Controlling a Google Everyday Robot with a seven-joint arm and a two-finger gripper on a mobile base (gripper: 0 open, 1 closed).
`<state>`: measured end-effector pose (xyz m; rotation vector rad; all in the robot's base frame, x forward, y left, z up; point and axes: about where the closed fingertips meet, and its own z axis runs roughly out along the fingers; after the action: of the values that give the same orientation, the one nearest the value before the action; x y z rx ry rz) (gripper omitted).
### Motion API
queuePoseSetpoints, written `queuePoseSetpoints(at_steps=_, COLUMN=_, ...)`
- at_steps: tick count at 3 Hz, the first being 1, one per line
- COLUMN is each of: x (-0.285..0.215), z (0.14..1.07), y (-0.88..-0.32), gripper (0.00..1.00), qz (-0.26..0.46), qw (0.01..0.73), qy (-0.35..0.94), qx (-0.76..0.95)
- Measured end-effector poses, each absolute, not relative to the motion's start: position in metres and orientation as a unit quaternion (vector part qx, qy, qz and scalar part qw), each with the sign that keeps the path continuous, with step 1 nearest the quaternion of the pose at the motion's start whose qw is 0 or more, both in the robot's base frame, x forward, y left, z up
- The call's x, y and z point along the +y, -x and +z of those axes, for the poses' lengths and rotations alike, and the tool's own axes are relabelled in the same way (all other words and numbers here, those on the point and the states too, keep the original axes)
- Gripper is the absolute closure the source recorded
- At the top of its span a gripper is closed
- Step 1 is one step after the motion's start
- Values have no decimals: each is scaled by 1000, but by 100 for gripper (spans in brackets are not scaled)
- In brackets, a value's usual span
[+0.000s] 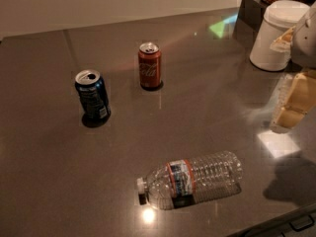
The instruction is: Move water bottle near pepsi can
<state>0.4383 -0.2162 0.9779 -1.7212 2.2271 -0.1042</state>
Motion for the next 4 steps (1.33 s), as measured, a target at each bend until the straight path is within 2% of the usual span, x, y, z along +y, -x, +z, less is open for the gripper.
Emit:
queuePoseSetpoints(at_steps=2, x=-215, z=979, y=-438, gripper=0, qz=-34, qw=161, qy=604, qx=780)
queuePoseSetpoints(at_steps=3, x=-196, z=972, y=-428, gripper=0, qz=-12, qw=163, qy=616, qx=771)
queuePoseSetpoints(at_steps=4, x=-155, z=953, y=-404, gripper=0, qz=19, qw=164, qy=651, qx=741)
